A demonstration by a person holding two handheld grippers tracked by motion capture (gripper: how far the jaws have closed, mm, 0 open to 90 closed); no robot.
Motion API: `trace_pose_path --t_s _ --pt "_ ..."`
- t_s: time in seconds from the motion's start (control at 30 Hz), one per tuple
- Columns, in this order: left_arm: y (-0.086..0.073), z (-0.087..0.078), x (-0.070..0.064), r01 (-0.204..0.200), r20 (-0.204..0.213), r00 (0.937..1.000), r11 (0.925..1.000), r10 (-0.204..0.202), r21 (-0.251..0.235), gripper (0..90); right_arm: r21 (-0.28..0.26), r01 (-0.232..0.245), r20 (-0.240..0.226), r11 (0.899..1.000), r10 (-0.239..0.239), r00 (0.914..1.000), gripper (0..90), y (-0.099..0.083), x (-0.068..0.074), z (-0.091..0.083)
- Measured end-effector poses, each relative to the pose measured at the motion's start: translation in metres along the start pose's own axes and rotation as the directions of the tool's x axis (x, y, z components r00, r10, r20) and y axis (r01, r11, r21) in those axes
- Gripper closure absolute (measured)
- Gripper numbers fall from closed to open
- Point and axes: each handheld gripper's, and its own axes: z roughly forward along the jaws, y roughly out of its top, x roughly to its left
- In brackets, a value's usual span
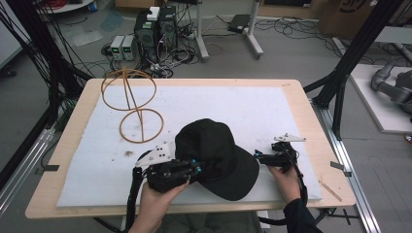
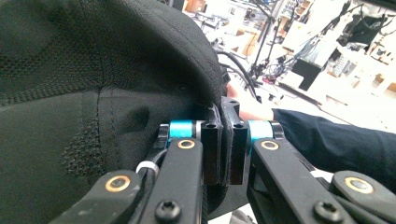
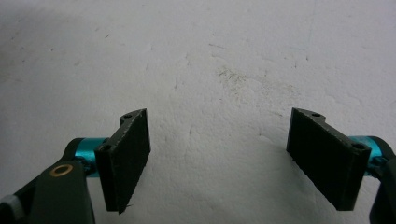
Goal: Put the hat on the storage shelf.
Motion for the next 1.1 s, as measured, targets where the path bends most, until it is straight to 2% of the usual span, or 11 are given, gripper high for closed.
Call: trace_pose_path --t_s 0.3,0.53,0.8,1.0,1.1 --pt "0.007 -0.004 -0.001 -0.01 0.007 0.9999 0.9999 0.01 -0.003 87.6 0.001 0.004 0.001 1.0 -0.004 1.0 21.3 0.0 0.0 0.0" --pt "0.021 -0.015 -0.002 -0.034 -0.003 0.9994 0.9994 0.034 -0.011 87.6 0.001 0.002 0.0 1.0 -0.002 1.0 21.2 0.0 0.0 0.0" --pt "0.048 -0.035 -0.003 -0.073 -0.035 0.9968 0.9966 0.072 -0.037 87.6 0.002 0.0 0.0 1.0 0.0 1.0 21.2 0.0 0.0 0.0" --pt "0.077 -0.058 -0.001 -0.108 -0.084 0.9912 0.9923 0.103 -0.061 87.6 0.004 -0.003 -0.001 1.0 0.003 1.0 21.2 0.0 0.0 0.0" --pt "0.091 -0.069 0.002 -0.112 -0.1 0.9895 0.9906 0.104 -0.078 87.6 0.004 -0.002 0.0 1.0 0.002 1.0 21.2 0.0 0.0 0.0"
